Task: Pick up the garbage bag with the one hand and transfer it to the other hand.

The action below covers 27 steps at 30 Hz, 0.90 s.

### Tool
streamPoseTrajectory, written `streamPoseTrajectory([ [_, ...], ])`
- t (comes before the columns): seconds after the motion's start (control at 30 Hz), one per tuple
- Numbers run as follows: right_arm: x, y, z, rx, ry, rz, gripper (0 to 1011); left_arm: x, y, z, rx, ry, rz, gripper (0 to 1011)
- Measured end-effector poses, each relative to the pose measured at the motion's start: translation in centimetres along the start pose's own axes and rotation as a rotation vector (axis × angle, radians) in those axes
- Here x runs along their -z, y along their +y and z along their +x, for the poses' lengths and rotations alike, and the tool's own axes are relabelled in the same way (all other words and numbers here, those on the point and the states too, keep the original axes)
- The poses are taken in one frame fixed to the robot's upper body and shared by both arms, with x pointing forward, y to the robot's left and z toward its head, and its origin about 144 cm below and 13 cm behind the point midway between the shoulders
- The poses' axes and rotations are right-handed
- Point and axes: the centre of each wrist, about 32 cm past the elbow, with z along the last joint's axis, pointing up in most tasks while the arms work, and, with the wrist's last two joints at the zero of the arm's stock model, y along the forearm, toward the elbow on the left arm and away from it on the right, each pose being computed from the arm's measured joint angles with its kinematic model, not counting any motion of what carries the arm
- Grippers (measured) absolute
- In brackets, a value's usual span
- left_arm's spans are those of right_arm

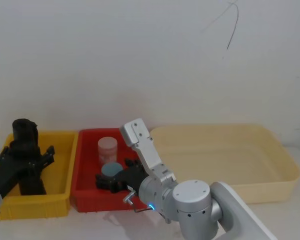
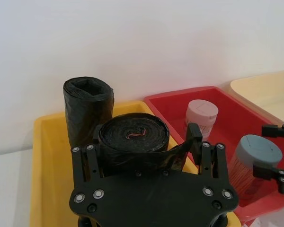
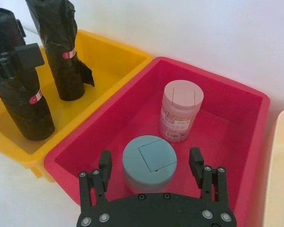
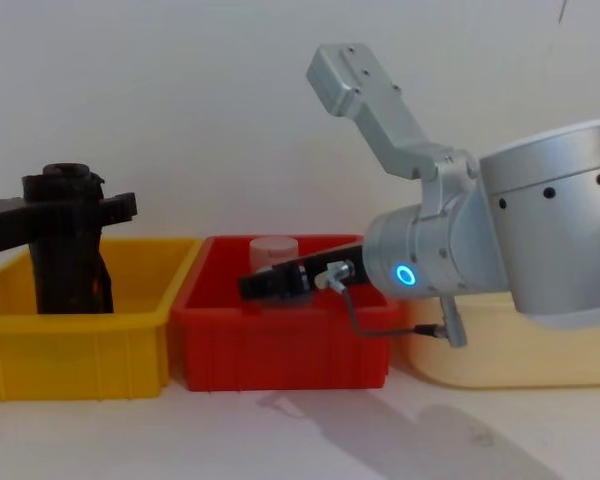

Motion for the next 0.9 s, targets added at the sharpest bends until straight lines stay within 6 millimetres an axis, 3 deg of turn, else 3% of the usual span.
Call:
streamPoseTrajectory([
  [0.63, 0.29, 0.59, 0.08, -0.004, 0.005, -0.012, 996, 0.00, 0.00, 0.00, 0.000, 0.000, 0.000, 1000],
  [0.9, 0.34, 0.69, 0.09, -0.005, 0.007, -0.014, 817, 0.00, 0.00, 0.00, 0.000, 0.000, 0.000, 1000],
])
